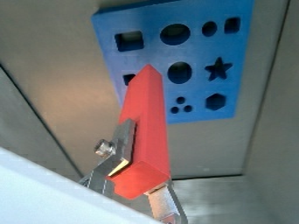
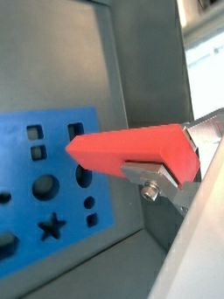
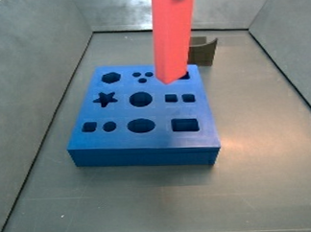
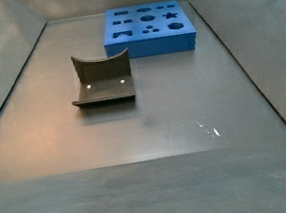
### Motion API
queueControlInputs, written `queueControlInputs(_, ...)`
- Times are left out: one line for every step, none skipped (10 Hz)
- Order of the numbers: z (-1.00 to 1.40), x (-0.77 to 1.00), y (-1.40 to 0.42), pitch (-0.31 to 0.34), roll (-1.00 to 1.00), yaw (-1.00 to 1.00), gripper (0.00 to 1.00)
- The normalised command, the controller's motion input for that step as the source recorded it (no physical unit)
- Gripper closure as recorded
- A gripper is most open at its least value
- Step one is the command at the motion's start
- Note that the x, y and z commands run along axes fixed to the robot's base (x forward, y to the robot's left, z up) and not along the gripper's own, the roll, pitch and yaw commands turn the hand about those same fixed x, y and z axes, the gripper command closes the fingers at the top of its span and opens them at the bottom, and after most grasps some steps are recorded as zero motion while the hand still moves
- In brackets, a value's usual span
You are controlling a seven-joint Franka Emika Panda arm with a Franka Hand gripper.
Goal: Insert the rectangle object.
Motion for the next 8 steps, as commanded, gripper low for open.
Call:
queueControlInputs(-0.23, 0.29, -0.12, 0.000, 0.06, -0.79, 1.00)
queueControlInputs(-0.25, 0.04, -0.06, -0.004, 0.05, -1.00, 1.00)
queueControlInputs(-0.24, 0.00, -0.05, -0.006, 0.04, -1.00, 1.00)
queueControlInputs(-0.24, 0.00, -0.05, -0.003, 0.04, -1.00, 1.00)
queueControlInputs(-0.24, 0.00, -0.05, 0.000, 0.05, -1.00, 1.00)
queueControlInputs(-0.32, 0.10, -0.04, 0.000, 0.09, -0.93, 1.00)
queueControlInputs(-0.30, 0.31, -0.11, 0.019, 0.11, -0.69, 1.00)
queueControlInputs(-0.25, 0.35, -0.14, 0.020, 0.10, -0.65, 1.00)
